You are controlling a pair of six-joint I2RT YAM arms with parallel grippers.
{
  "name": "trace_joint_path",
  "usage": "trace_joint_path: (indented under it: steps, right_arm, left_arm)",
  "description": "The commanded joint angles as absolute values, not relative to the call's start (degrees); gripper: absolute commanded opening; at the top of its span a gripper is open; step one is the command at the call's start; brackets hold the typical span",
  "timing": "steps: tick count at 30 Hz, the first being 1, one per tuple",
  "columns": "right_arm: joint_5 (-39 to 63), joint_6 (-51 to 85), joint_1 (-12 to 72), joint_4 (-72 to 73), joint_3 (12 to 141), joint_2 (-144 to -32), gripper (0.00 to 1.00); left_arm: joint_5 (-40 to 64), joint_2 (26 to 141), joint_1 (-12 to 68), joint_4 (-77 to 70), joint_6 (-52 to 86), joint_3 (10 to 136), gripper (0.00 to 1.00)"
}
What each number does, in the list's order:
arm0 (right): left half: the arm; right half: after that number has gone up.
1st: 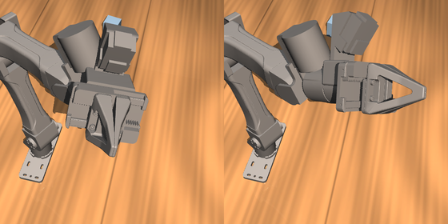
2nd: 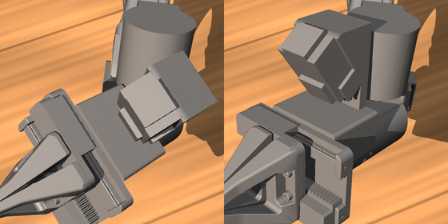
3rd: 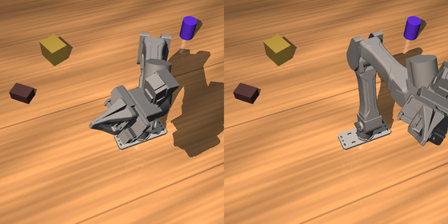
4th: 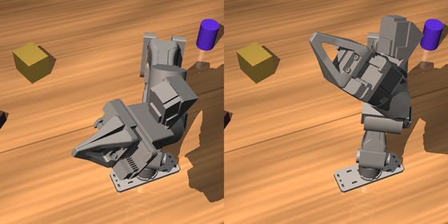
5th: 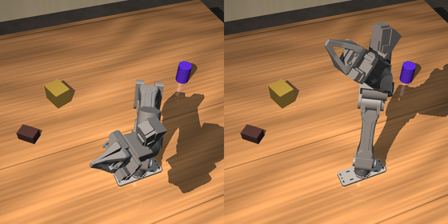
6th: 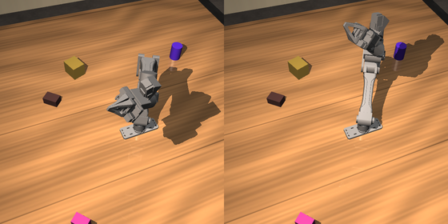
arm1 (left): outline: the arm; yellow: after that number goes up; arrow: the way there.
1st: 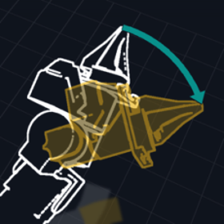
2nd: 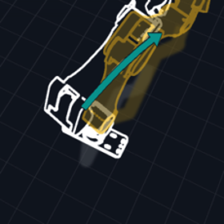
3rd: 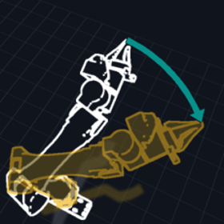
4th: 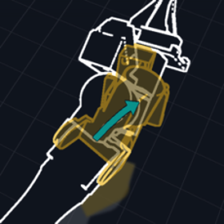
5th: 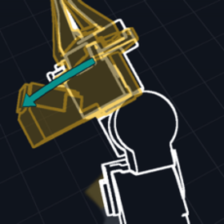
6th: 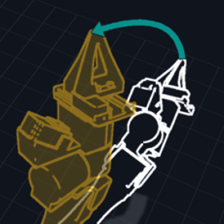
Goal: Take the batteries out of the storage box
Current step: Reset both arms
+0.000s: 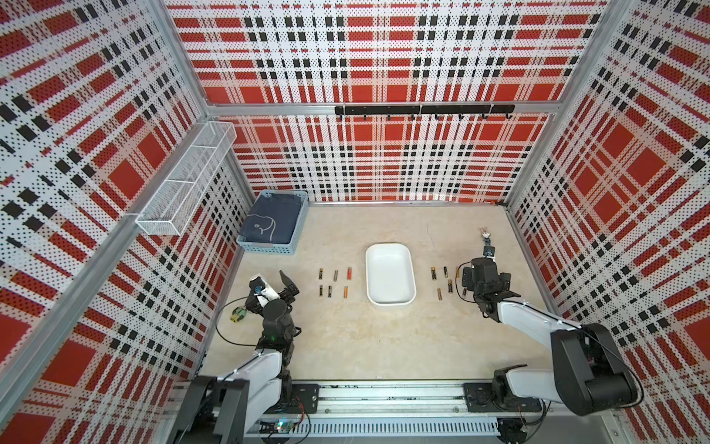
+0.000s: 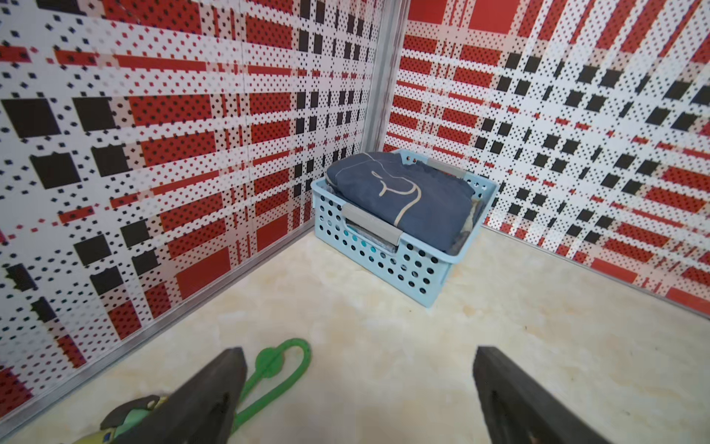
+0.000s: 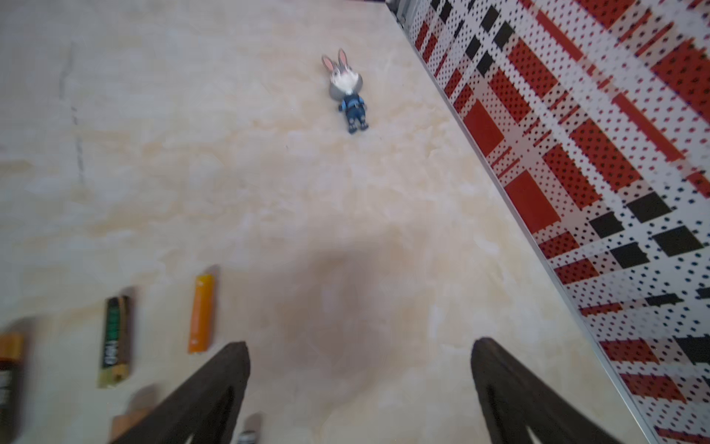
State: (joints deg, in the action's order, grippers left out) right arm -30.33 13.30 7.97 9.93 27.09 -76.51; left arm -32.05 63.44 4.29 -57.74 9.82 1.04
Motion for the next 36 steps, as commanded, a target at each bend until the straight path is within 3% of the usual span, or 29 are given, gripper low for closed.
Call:
trace_joint_path:
  steps: [1, 6, 9, 14, 16, 19, 23, 36]
  right_arm:
    - [-23.2, 12.3, 3.3, 28.2, 24.3, -77.3, 0.97]
    - [-20.1, 6.1, 2.7, 42.2, 22.8, -80.7, 0.98]
    - [-9.5, 3.6, 2.0, 47.3, 21.7, -81.7, 1.00]
    - [-2.0, 1.4, 1.9, 74.1, 12.5, -90.1, 1.00]
    - [-0.3, 1.6, 1.7, 61.5, 16.3, -87.3, 1.00]
    - [-2.6, 4.0, 0.4, 59.5, 18.2, -88.1, 1.00]
    - [-4.1, 3.8, 1.0, 59.8, 18.2, -88.5, 1.00]
    - [-4.4, 3.6, 1.2, 59.7, 18.2, -88.4, 1.00]
  left_arm:
    - [-24.3, 67.9, 3.2, -72.0, 4.9, 1.7, 0.99]
    - [-19.8, 79.5, 2.0, -83.9, 3.8, 3.1, 1.00]
    - [-15.4, 86.4, 0.4, -91.1, 4.1, 3.0, 1.00]
    - [-8.7, 88.4, -2.1, -91.7, 5.1, 3.8, 0.99]
    - [-8.6, 88.4, -2.1, -87.7, 5.1, 6.1, 0.99]
    - [-9.6, 88.9, -1.3, -76.6, 4.4, 12.4, 0.99]
    - [-15.2, 89.0, 1.9, -75.1, 2.3, 13.2, 0.99]
    - [-14.8, 89.1, 1.7, -74.5, 2.2, 13.6, 0.99]
